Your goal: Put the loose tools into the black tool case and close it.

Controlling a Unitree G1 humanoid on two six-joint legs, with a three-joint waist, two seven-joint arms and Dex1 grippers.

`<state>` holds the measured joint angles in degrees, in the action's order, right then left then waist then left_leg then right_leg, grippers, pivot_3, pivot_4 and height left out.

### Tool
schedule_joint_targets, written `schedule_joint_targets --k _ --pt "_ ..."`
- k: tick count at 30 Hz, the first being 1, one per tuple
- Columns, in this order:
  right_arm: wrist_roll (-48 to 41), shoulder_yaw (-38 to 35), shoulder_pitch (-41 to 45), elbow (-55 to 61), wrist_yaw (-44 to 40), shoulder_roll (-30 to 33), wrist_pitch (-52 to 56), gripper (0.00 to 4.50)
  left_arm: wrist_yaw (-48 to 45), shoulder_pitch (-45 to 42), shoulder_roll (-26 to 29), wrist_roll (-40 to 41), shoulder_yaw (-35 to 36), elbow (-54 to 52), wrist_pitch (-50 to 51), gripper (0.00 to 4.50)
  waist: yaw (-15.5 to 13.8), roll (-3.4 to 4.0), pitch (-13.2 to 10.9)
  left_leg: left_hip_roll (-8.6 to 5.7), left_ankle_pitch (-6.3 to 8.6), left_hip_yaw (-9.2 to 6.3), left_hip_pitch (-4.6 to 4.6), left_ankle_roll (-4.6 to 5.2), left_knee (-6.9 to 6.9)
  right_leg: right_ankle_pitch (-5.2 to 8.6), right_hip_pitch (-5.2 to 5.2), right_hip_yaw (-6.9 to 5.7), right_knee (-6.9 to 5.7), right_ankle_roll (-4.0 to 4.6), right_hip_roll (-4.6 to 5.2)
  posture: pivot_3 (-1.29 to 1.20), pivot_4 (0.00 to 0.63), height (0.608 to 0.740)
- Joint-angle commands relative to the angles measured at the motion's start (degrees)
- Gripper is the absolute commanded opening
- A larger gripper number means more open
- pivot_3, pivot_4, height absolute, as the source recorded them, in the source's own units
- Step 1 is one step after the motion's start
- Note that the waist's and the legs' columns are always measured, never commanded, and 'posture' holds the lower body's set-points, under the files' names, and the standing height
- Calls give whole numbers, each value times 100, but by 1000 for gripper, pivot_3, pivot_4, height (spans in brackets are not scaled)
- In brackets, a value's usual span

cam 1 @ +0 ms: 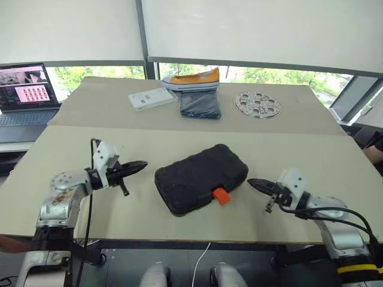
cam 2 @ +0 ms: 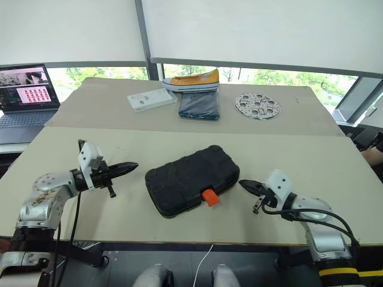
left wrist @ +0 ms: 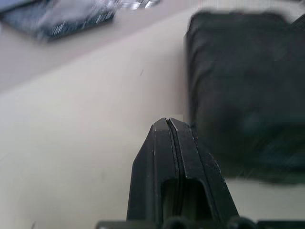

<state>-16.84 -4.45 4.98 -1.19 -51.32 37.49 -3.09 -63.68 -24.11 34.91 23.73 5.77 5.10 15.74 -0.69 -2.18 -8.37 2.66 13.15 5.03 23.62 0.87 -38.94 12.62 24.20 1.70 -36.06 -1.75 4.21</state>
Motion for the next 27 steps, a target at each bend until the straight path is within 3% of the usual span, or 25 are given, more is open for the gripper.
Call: schedule_joint_targets --k 1,7,11,18,27 --pt "-396 -376 -125 602 -52 85 149 0 -124 -391 -306 106 -572 -655 93 50 4 0 0 -2 0 0 0 0 -1 0 -1 0 1 -1 0 0 150 740" --pt "-554 -120 -317 1501 -98 64 627 0 108 -811 -755 -1104 -1810 75 -423 50 93 0 0 4 0 -1 -19 0 5 0 -4 23 -1 1 -28 0 150 740" --pt "-581 238 -302 1922 -58 -66 946 0 297 -718 -796 -1679 -2409 238 -56 50 114 3 2 12 0 -3 -29 0 4 -1 -8 30 -3 3 -38 0 150 740" --pt "-252 764 -294 1847 -109 -126 1004 0 666 -365 -773 -1630 -2283 -23 609 50 145 47 48 14 1 -5 -50 0 5 21 -19 46 -6 -34 -38 0 150 740" --pt "324 1323 7 1247 -75 -444 771 0 649 -322 -703 -1589 -2214 -186 794 50 162 57 60 19 1 -4 -73 0 14 42 -17 76 -15 8 -65 0 150 740"
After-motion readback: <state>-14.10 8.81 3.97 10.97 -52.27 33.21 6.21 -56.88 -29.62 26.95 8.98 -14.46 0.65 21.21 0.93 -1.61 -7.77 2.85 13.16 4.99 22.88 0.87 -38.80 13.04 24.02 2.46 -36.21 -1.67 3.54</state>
